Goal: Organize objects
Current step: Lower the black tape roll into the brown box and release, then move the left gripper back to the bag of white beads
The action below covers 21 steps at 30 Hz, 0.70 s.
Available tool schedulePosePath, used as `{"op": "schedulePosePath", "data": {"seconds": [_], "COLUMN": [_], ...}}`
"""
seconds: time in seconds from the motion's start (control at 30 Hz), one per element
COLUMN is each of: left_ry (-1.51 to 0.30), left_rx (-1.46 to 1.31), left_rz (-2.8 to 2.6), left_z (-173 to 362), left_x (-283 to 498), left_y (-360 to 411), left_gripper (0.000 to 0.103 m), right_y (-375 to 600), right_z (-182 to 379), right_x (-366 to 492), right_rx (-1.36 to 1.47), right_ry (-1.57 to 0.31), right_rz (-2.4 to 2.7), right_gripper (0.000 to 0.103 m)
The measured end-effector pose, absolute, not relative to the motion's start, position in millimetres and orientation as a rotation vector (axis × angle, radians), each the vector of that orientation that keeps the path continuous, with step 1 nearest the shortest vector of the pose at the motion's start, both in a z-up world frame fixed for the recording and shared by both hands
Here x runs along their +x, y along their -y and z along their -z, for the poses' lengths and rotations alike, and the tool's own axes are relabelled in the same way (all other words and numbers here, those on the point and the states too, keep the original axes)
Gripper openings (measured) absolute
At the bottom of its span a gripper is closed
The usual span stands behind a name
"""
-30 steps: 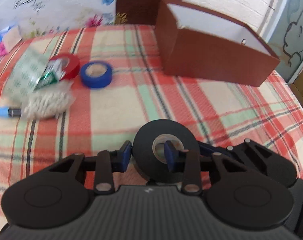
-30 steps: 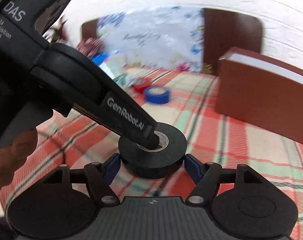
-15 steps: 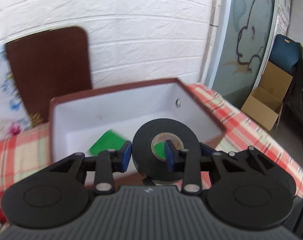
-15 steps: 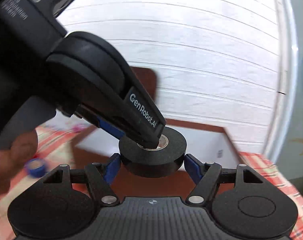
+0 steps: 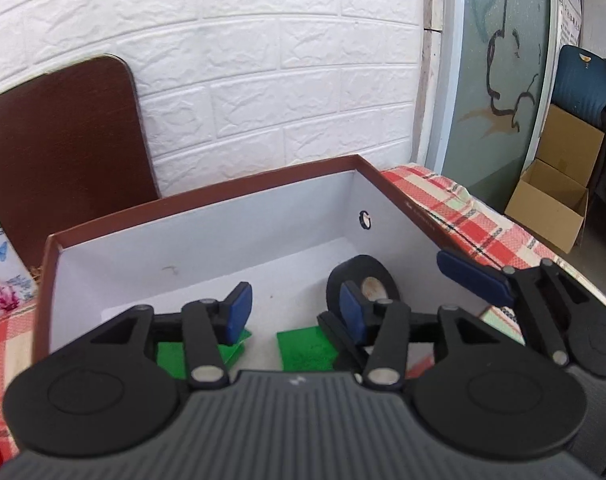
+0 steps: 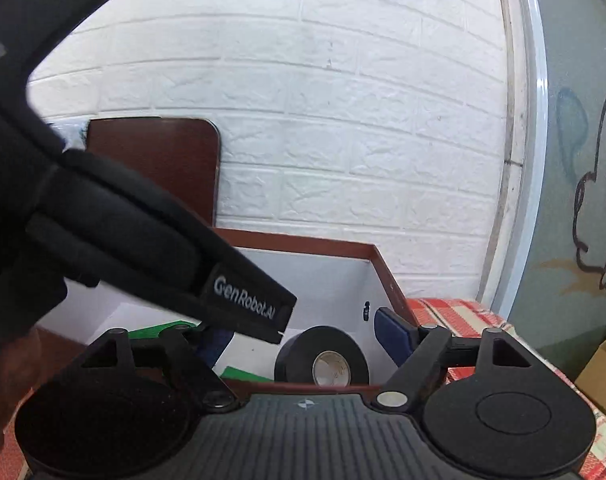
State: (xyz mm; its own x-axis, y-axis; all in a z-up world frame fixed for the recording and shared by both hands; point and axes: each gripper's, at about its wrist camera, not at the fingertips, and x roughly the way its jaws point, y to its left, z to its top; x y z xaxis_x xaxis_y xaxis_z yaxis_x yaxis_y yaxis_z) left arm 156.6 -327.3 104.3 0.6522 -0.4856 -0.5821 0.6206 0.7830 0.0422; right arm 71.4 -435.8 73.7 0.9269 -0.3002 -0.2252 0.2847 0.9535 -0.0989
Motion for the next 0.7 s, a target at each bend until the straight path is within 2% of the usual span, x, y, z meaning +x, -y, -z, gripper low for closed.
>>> {"op": "schedulePosePath", "data": {"seconds": [0.27,0.53,0.7], "left_ry": [-0.596,-0.64,-0.648], "left_rx": [0.249,0.232,0.229], "left_rz": [0.587,0.521,0.46], "left_z": [-112.2,-101.2,-90.1], "left_x": [106.6,77.3,63.8], "left_y": [290.4,244.1,214.2], "left_gripper": [0.055,0.057,0.062], "right_y": [397.7,385.7,376.0], "right_z": [-74.9,-58.0,-49.4], "right_x": [12.4,-8.2,-4.7], "right_rx": [-0.068,0.046,0.135], "right_ry": [-0.183,-0.333,-0.412], "right_rz": [0.298,0.248,0.2], "right_gripper": [0.076,0.076,0.076]}}
